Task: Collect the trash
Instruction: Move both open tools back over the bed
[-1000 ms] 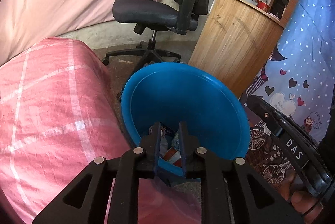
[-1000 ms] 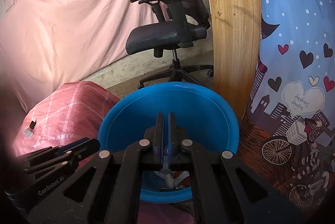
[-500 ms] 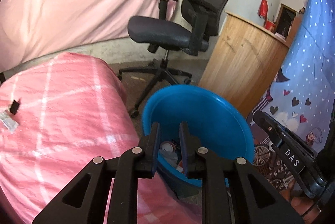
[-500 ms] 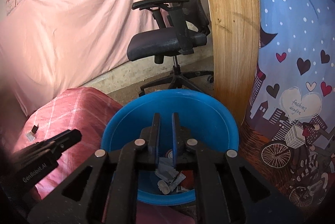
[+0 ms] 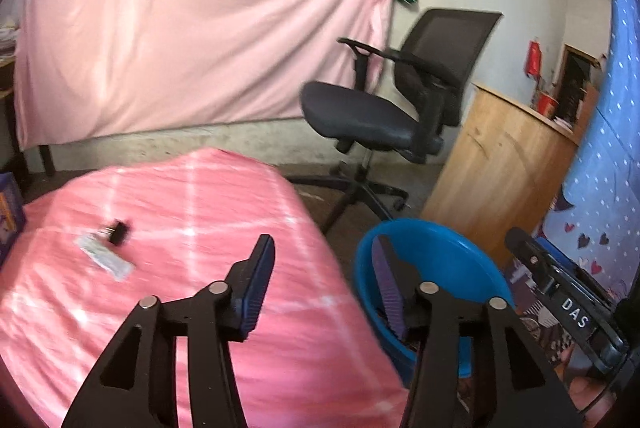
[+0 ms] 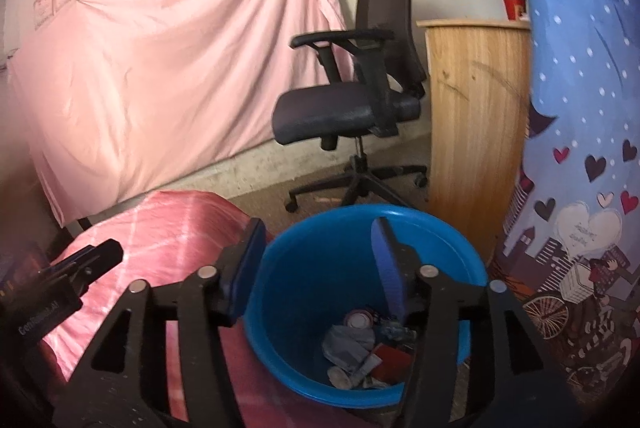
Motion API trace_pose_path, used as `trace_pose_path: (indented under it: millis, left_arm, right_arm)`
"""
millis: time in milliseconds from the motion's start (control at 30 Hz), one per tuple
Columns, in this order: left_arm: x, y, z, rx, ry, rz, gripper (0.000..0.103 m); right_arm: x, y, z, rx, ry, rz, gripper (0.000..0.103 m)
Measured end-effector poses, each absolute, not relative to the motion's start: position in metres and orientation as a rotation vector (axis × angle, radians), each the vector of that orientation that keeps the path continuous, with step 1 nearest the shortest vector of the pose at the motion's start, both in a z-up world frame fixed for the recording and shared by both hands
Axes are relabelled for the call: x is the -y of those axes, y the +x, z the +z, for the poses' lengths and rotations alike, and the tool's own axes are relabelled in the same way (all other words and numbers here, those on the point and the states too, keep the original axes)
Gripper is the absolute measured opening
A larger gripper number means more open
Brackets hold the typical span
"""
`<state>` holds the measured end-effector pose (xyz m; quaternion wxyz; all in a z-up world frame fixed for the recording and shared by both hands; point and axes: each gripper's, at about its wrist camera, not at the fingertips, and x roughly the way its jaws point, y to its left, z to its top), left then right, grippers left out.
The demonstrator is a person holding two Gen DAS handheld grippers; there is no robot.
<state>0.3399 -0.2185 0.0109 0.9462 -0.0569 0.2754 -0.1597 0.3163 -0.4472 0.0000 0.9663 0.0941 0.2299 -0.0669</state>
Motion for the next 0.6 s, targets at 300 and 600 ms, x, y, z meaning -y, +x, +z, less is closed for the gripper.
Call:
trace_pose_path:
  millis: [300, 600]
  left_arm:
    - [0.163, 0.333, 0.024, -0.488, -0.139, -0.204, 0.056]
    - [0.119, 0.316, 0.025, -0.421, -0.142, -0.108, 0.086]
  right_arm:
    - [0.404, 0.32, 0.012, -0.392, 0.14, -0.062, 0.095]
    - [0.364, 0.324, 0.014, -0.342, 0.127, 0.009, 0.103]
